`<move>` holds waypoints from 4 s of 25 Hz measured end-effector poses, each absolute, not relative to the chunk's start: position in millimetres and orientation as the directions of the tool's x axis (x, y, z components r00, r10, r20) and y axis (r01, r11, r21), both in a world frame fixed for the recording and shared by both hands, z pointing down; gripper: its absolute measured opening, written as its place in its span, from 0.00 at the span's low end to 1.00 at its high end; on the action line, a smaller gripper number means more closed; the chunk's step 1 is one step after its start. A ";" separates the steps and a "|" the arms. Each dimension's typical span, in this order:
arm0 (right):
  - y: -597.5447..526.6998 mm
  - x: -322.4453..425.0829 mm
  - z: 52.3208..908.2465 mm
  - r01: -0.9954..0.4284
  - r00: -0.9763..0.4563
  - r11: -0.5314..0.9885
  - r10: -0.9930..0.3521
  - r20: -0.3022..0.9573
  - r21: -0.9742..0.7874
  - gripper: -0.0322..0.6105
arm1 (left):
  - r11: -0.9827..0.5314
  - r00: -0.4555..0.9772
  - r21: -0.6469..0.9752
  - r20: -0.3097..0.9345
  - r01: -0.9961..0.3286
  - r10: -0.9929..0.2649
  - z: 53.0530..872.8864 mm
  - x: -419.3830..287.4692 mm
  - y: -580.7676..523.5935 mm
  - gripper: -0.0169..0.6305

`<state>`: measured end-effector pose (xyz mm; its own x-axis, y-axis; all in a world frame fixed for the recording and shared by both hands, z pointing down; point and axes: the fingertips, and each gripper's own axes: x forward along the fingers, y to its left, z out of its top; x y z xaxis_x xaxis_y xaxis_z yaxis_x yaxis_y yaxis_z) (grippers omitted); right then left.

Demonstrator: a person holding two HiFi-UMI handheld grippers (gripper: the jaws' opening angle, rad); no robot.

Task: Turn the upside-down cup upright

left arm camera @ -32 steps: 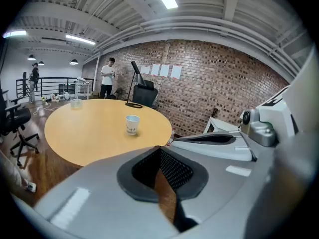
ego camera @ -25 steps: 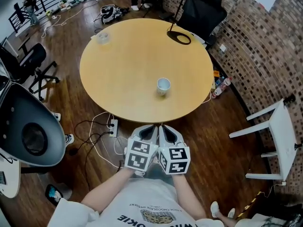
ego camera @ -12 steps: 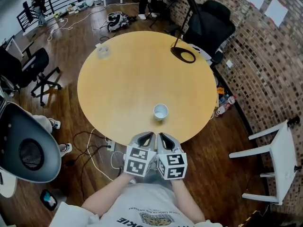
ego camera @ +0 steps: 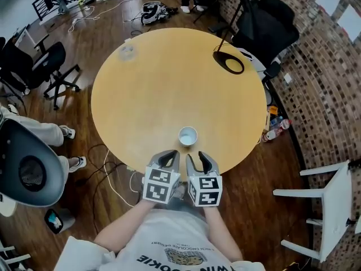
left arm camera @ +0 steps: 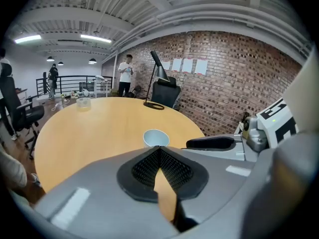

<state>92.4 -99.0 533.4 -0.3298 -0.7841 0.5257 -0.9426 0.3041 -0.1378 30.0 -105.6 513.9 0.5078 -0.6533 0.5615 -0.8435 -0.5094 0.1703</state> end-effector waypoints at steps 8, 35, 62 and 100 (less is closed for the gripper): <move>-139.1 82.2 560.3 -0.919 -0.379 0.371 -0.738 0.558 -0.135 0.53 | -0.444 0.431 0.128 0.578 -0.887 -0.693 511.2 20.4 -128.4 0.03; -193.0 69.5 573.0 -0.927 -0.329 0.170 -0.796 0.509 -0.334 0.63 | -0.526 0.486 0.129 0.606 -0.841 -0.630 520.1 -9.4 -175.3 0.03; -182.9 98.6 604.6 -0.650 -0.364 -0.146 -0.802 0.474 -0.746 0.63 | -0.554 0.532 0.164 0.588 -0.816 -0.609 521.5 -0.2 -182.1 0.03; -308.2 -20.2 653.2 0.522 -0.087 0.768 -0.387 0.918 0.373 0.62 | -0.211 0.299 0.217 0.577 -0.953 -0.760 527.1 -151.5 -203.9 0.03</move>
<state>-20.2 -308.2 653.2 -0.0870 -0.3866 0.9181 0.5216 0.7675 0.3726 -151.5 -203.9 527.1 0.2990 -0.7598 0.5773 -0.9533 -0.2107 0.2165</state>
